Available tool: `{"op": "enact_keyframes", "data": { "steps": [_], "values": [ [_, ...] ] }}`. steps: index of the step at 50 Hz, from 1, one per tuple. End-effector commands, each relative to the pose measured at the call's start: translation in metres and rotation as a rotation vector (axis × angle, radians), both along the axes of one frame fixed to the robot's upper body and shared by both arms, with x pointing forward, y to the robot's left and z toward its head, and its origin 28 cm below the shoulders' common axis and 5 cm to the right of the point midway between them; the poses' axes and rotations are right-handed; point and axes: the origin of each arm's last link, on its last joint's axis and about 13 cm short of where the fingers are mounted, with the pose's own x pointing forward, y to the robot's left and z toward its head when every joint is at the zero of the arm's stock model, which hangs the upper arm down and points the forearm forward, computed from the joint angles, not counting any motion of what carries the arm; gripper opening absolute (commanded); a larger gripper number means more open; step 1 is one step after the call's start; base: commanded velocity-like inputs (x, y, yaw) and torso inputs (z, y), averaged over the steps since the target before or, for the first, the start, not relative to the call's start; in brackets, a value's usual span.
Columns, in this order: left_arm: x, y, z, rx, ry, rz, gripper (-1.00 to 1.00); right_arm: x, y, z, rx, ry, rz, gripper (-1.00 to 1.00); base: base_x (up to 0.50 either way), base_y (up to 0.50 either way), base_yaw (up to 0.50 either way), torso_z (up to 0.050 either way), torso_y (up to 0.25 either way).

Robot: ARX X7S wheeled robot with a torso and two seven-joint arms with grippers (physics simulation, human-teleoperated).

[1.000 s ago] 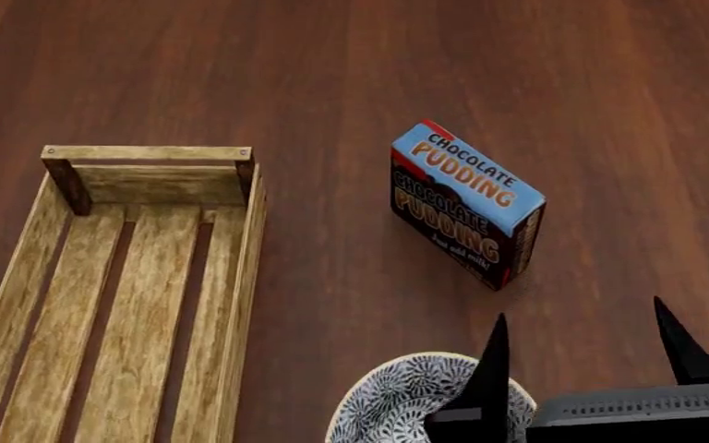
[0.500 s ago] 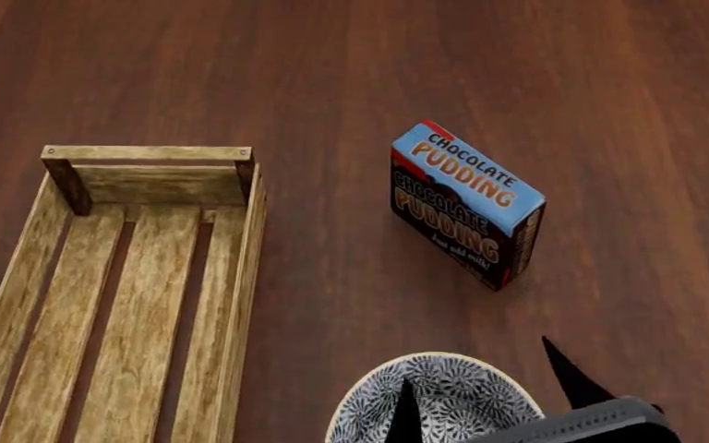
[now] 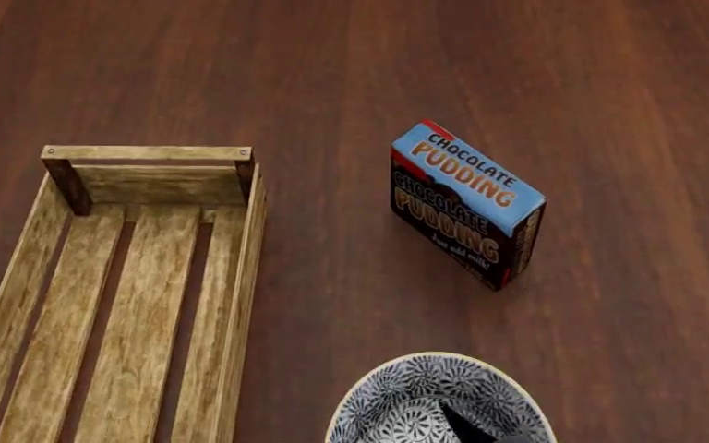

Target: Stack the left bowl on the right bowl and place them in the tray.

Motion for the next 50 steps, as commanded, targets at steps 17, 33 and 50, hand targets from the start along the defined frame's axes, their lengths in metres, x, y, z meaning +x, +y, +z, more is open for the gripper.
{"op": "enact_keyframes", "data": {
  "steps": [17, 33, 50],
  "values": [
    [0.001, 0.000, -0.004, 0.000, 0.007, -0.001, 1.00, 0.006, 0.004, -0.022, -0.065, 0.095, 0.031, 1.00, 0.00, 0.00, 0.00, 0.000, 0.000],
    [0.001, 0.000, -0.005, 0.001, 0.008, -0.002, 1.00, 0.009, 0.010, -0.038, -0.114, 0.142, 0.049, 1.00, 0.00, 0.00, 0.00, 0.000, 0.000],
    [0.001, 0.001, -0.005, 0.001, 0.006, -0.002, 1.00, 0.012, 0.016, -0.048, -0.155, 0.170, 0.050, 1.00, 0.00, 0.00, 0.00, 0.000, 0.000]
  ]
}}
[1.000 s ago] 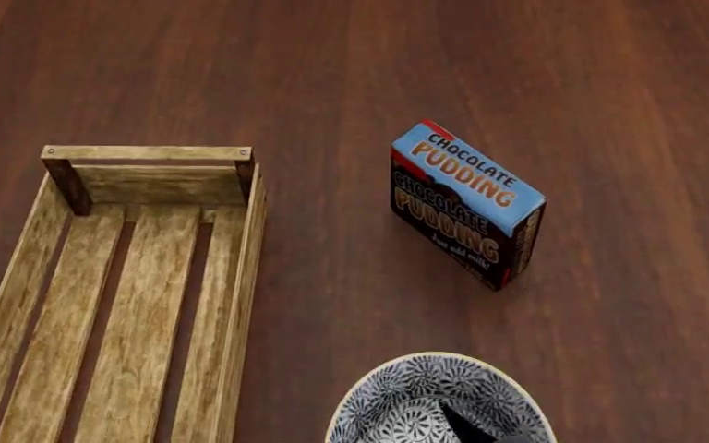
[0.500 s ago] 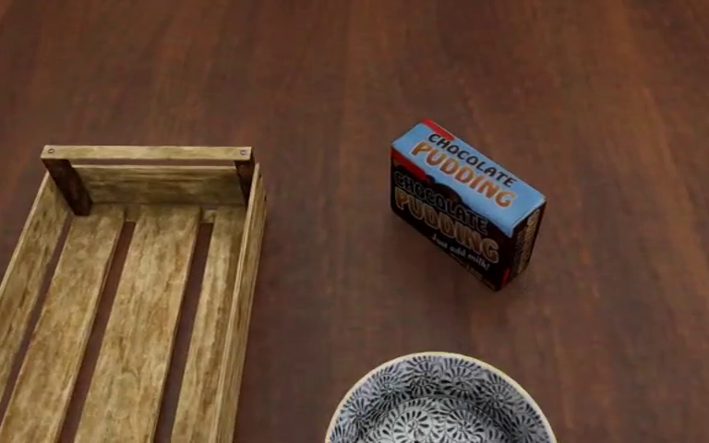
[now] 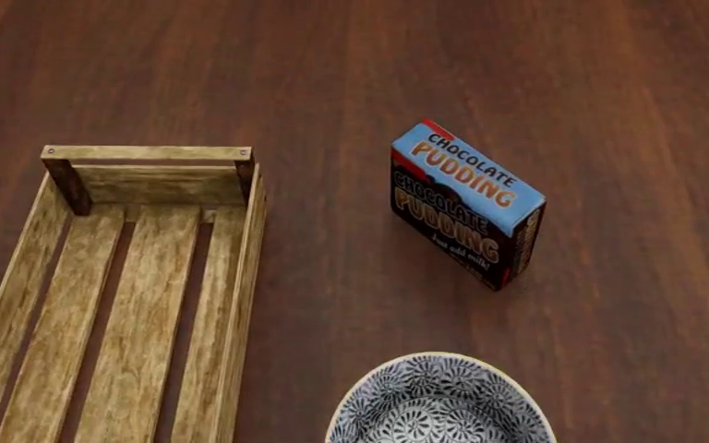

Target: Stack the left bowl on the right bowl and place them in the tray.

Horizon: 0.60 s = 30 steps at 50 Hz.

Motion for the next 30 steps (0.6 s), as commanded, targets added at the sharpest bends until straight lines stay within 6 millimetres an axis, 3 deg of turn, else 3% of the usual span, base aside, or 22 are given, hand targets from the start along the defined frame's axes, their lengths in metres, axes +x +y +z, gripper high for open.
{"op": "enact_keyframes", "data": {
  "steps": [1, 30],
  "values": [
    [0.000, 0.000, 0.000, -0.001, -0.001, -0.001, 1.00, 0.002, 0.004, -0.007, -0.029, 0.018, 0.001, 1.00, 0.00, 0.00, 0.00, 0.000, 0.000],
    [0.000, 0.000, -0.002, 0.001, -0.001, 0.002, 1.00, 0.006, 0.013, -0.023, -0.073, 0.057, 0.018, 1.00, 0.00, 0.00, 0.00, 0.000, 0.000]
  ]
}}
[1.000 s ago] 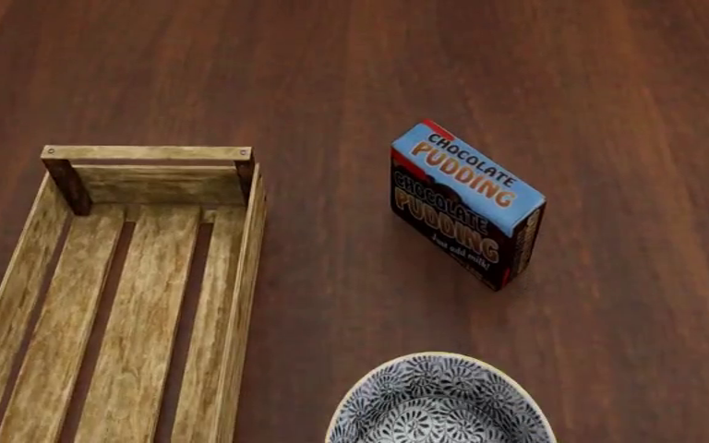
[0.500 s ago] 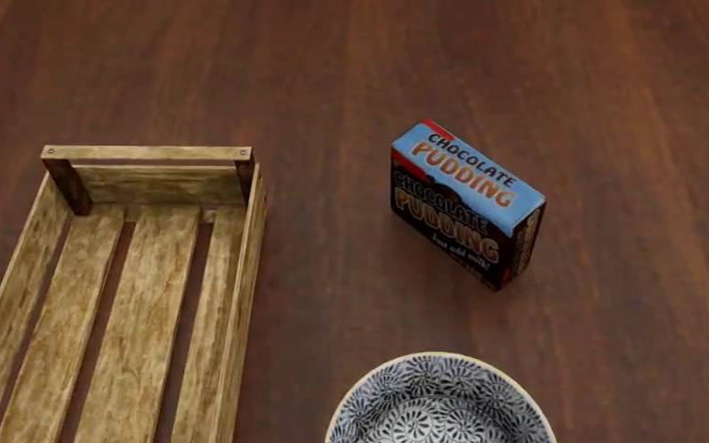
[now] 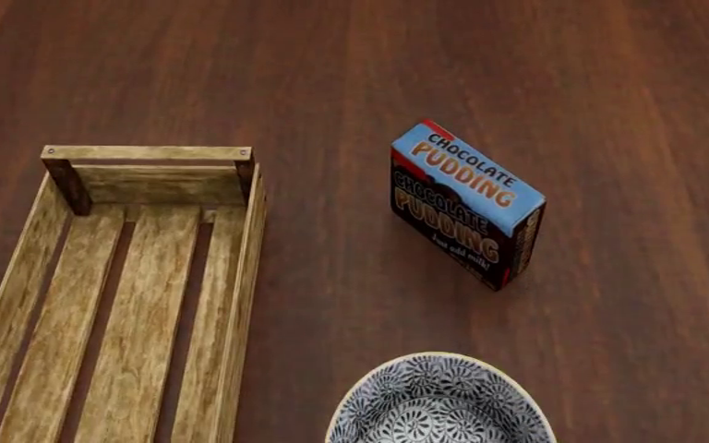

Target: Stack the left bowl on the right bowl and place them in the tray.

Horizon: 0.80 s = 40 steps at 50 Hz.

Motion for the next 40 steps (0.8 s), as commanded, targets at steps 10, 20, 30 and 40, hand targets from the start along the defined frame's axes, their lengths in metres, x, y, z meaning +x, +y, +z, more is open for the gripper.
{"op": "enact_keyframes", "data": {
  "steps": [10, 20, 30, 40],
  "values": [
    [0.000, -0.001, 0.001, 0.003, -0.002, -0.001, 1.00, 0.005, 0.002, -0.017, -0.008, 0.047, -0.003, 1.00, 0.00, 0.00, 0.00, 0.000, 0.000],
    [0.001, -0.001, 0.002, 0.007, -0.006, 0.002, 1.00, 0.008, 0.000, -0.023, -0.021, 0.066, -0.012, 1.00, 0.00, 0.00, 0.00, 0.000, 0.000],
    [0.002, -0.002, 0.001, 0.006, -0.005, -0.002, 1.00, 0.010, -0.001, -0.029, -0.034, 0.077, -0.015, 1.00, 0.00, 0.00, 0.00, 0.000, 0.000],
    [0.002, -0.002, -0.002, 0.005, 0.000, -0.002, 1.00, 0.011, -0.002, -0.032, -0.043, 0.088, -0.019, 1.00, 0.00, 0.00, 0.00, 0.000, 0.000]
  ]
}}
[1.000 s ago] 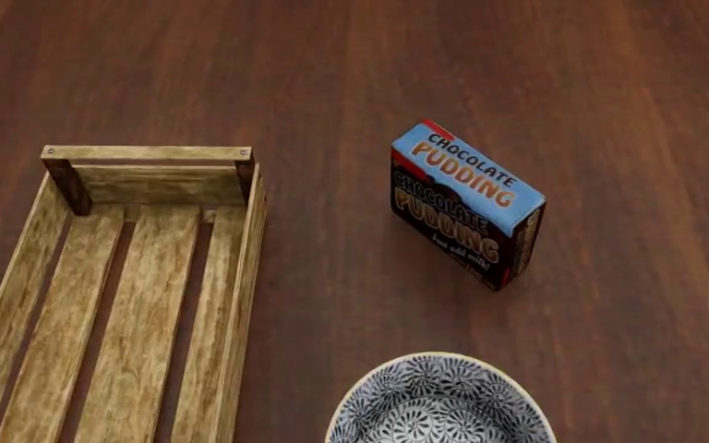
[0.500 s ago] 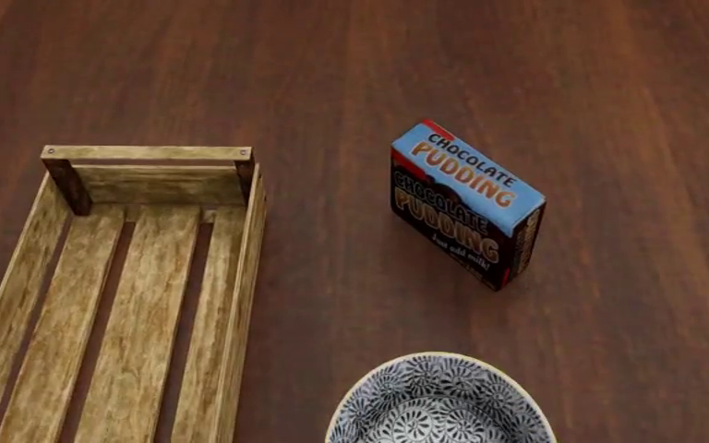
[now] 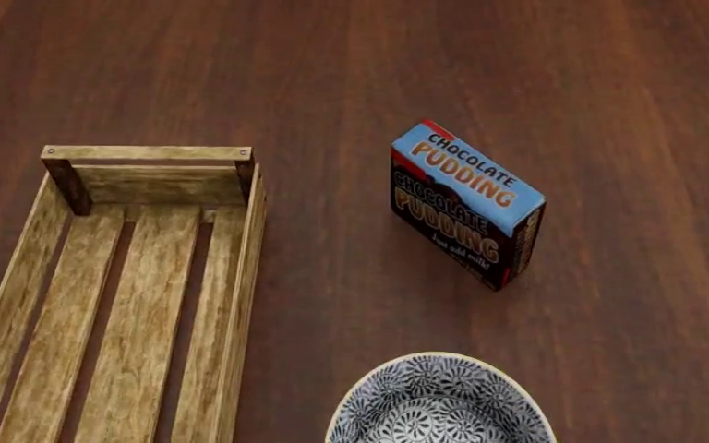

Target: Stack the left bowl on the right bowl and place them in the tray.

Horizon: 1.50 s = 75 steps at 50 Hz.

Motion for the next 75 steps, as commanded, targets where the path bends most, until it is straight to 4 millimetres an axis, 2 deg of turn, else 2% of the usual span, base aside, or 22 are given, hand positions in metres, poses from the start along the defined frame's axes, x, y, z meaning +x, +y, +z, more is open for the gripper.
{"op": "enact_keyframes", "data": {
  "steps": [1, 33, 34, 56, 67, 75],
  "values": [
    [0.000, 0.000, -0.002, 0.000, 0.003, -0.002, 1.00, 0.002, -0.001, -0.006, -0.011, 0.014, -0.005, 1.00, 0.00, 0.00, 0.00, 0.000, 0.000],
    [0.000, 0.000, -0.004, 0.001, 0.008, -0.003, 1.00, 0.005, -0.004, -0.018, -0.039, 0.034, -0.023, 1.00, 0.00, 0.00, 0.00, 0.000, 0.000],
    [0.000, 0.000, -0.004, 0.001, 0.008, -0.003, 1.00, 0.004, -0.005, -0.018, -0.044, 0.026, -0.021, -1.00, 0.00, 0.00, 0.00, 0.000, 0.000],
    [-0.001, -0.001, -0.003, -0.002, 0.002, -0.007, 1.00, -0.001, -0.001, -0.003, -0.020, -0.015, 0.002, -1.00, 0.00, 0.00, 0.00, 0.000, 0.000],
    [-0.001, -0.002, -0.001, 0.000, -0.003, -0.010, 1.00, -0.009, -0.001, 0.027, -0.023, -0.096, 0.005, -1.00, 0.00, 0.00, 0.00, 0.000, 0.000],
    [0.000, -0.002, 0.000, -0.001, -0.004, -0.014, 1.00, -0.012, -0.002, 0.041, -0.021, -0.134, -0.001, -1.00, 0.00, 0.00, 0.00, 0.000, 0.000]
  ]
}}
